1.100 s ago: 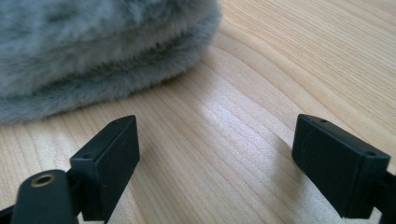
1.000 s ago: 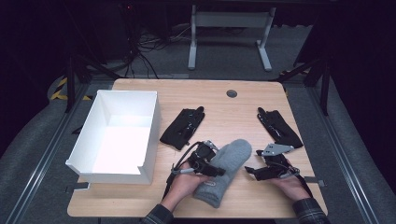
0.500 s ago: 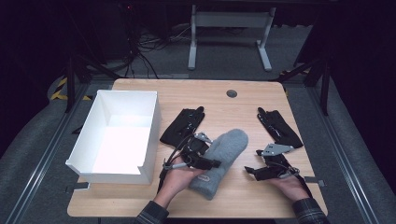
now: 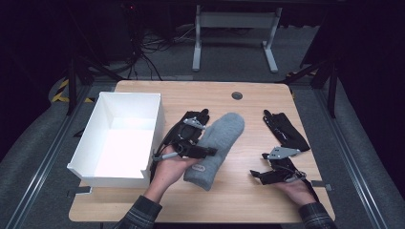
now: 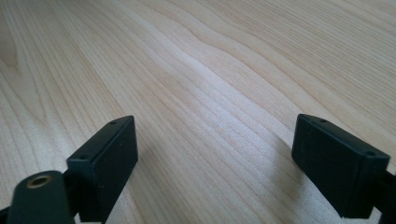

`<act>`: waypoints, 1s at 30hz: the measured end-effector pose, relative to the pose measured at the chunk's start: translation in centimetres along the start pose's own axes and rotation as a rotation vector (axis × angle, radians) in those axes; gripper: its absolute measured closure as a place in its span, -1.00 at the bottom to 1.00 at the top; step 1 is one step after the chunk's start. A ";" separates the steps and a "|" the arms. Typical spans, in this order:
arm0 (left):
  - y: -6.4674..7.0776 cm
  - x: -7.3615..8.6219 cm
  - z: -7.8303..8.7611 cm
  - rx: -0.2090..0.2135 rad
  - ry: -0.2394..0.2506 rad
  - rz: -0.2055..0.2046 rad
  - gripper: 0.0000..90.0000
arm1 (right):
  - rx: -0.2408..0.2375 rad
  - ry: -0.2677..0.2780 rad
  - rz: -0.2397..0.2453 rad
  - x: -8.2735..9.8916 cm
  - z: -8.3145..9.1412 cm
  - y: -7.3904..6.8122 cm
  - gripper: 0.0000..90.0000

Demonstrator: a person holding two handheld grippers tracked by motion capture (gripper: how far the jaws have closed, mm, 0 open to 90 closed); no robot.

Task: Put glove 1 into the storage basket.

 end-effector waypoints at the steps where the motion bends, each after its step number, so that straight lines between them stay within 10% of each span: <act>1: -0.1 -0.2 0.4 -0.004 0.001 -0.002 0.41 | 0.000 0.000 0.000 0.0 0.0 0.0 -0.67; 30: -5.8 -3.4 13.2 -0.152 0.103 0.076 0.41 | 0.001 0.000 -0.002 0.0 0.0 0.0 -0.67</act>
Point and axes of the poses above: each handheld gripper's, and its own axes: z roughly backward along the jaws, x roughly out of its underside, y roughly to its right, the point moved 8 cm from there along -z, roughly forward along the jaws, and after that the axes turned 4 degrees about y, right-handed, at the moved point
